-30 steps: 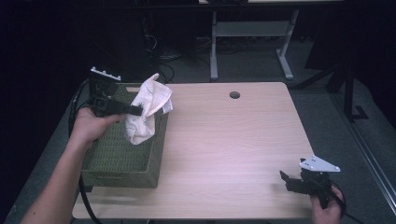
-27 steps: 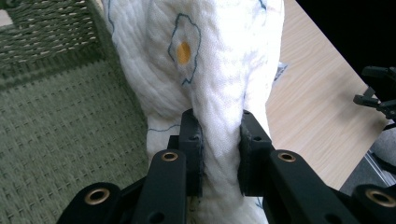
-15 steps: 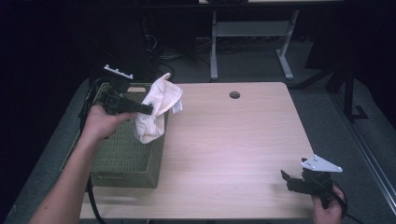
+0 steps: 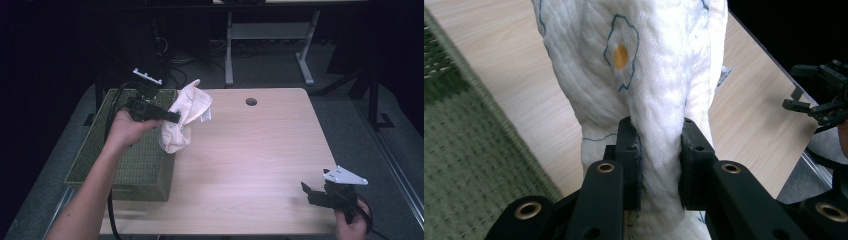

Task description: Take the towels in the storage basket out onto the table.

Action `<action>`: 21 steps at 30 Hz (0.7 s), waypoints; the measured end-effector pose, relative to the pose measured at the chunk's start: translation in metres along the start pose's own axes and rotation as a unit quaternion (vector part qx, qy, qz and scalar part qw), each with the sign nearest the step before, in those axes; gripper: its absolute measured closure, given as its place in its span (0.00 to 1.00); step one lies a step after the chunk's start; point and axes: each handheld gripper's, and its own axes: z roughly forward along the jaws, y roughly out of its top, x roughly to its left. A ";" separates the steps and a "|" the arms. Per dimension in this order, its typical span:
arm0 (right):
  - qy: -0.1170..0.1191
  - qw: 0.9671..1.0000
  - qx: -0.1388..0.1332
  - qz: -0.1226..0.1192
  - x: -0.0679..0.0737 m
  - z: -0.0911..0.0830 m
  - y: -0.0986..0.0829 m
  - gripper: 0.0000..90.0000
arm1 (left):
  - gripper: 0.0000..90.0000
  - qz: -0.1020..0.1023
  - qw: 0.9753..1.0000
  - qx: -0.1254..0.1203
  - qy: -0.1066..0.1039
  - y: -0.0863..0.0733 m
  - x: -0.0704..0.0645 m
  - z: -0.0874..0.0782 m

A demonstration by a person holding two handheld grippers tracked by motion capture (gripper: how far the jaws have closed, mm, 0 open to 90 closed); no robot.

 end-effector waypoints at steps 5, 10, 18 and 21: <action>0.001 1.000 -0.001 0.001 0.001 0.000 0.000 0.15 | 0.83 0.006 1.000 0.005 -0.006 0.005 -0.006 0.010; 0.001 1.000 0.000 0.002 0.001 0.000 0.000 0.15 | 0.83 0.011 1.000 0.010 -0.012 0.009 -0.011 0.020; 0.001 1.000 0.000 0.000 0.001 0.000 0.001 0.15 | 0.83 0.019 0.999 0.017 -0.020 0.015 -0.017 0.031; 0.002 1.000 0.000 0.000 0.001 -0.001 0.001 0.15 | 0.83 0.022 0.999 0.019 -0.021 0.017 -0.020 0.035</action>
